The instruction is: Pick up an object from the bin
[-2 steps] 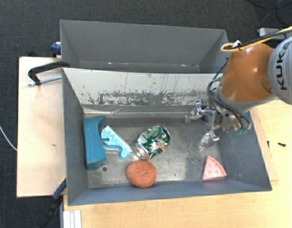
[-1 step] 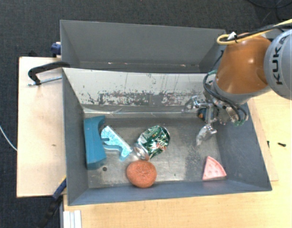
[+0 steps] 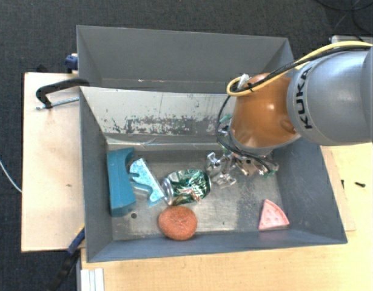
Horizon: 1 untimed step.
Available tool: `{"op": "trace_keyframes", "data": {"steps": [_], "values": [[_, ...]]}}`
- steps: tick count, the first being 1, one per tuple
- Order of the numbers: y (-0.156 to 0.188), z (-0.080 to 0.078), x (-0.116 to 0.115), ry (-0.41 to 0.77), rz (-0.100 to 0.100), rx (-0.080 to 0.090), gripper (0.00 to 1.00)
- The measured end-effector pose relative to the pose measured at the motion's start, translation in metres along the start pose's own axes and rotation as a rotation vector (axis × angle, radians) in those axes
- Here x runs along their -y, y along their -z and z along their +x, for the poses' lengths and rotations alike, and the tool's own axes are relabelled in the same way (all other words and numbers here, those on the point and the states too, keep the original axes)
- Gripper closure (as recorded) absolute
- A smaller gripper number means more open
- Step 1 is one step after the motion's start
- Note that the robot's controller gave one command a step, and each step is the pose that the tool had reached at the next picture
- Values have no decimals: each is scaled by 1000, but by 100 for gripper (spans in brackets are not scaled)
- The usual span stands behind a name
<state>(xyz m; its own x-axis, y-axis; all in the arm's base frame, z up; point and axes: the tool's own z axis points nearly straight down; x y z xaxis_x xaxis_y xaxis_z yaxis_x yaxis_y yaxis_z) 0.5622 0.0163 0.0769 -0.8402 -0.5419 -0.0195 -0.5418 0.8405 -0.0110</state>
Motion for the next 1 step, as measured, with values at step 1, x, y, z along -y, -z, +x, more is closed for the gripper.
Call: {"op": "trace_keyframes", "data": {"steps": [1], "values": [[0, 0, 0, 1, 0, 0, 100]]}}
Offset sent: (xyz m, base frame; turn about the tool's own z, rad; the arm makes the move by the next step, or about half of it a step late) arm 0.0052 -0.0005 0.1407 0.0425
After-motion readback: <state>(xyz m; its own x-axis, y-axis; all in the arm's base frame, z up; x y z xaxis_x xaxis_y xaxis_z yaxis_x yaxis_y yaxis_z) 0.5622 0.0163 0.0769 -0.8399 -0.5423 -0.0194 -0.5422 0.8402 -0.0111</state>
